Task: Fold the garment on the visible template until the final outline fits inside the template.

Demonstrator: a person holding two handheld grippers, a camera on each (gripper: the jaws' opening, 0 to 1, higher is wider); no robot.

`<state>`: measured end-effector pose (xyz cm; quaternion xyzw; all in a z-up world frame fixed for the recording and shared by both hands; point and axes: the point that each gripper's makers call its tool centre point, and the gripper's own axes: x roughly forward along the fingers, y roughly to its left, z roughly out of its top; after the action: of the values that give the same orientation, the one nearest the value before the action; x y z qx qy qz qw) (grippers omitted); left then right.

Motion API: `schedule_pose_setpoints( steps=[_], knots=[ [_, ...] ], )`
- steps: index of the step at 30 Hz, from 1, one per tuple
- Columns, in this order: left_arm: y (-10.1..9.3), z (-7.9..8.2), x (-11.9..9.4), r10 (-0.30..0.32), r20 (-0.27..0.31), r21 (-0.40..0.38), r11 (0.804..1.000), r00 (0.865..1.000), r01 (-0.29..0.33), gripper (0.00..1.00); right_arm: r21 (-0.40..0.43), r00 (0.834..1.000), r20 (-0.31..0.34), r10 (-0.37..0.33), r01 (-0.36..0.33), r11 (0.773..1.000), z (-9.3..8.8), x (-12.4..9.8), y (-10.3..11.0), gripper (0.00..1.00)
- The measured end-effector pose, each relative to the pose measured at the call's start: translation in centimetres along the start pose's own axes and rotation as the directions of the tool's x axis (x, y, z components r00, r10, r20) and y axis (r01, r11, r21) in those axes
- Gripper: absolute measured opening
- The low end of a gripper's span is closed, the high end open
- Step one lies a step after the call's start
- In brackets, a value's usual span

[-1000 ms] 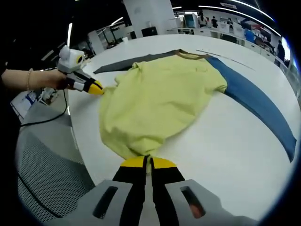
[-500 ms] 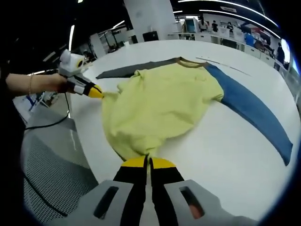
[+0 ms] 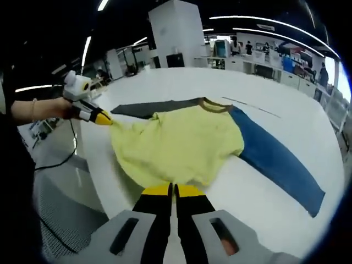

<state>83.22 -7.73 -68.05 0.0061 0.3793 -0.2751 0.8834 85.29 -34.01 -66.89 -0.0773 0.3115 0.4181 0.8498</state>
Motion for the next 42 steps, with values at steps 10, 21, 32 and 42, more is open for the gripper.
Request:
schedule_pose_setpoints(
  steps=[10, 21, 32, 42],
  knots=[
    [2.6, 6.3, 1.1, 0.041, 0.054, 0.045, 0.998, 0.998, -0.043, 0.0, -0.021, 0.999, 0.009, -0.046, 0.047, 0.999, 4.2, 2.2, -5.3, 0.02],
    [6.0, 6.9, 5.8, 0.064, -0.014, 0.037, 0.997, 0.998, -0.063, 0.0, -0.033, 0.996, -0.088, -0.032, 0.03, 0.999, 3.0, 7.4, -8.9, 0.02],
    [8.0, 4.7, 9.4, 0.068, -0.102, -0.01, 0.998, 0.992, -0.07, 0.0, -0.048, 0.986, -0.164, -0.038, 0.03, 0.998, 1.3, 10.9, -11.2, 0.02],
    [9.0, 3.3, 11.4, 0.064, -0.142, -0.037, 0.997, 0.988, -0.07, 0.0, -0.046, 0.98, -0.195, -0.043, 0.035, 0.998, 0.2, 12.0, -11.8, 0.02]
  ],
)
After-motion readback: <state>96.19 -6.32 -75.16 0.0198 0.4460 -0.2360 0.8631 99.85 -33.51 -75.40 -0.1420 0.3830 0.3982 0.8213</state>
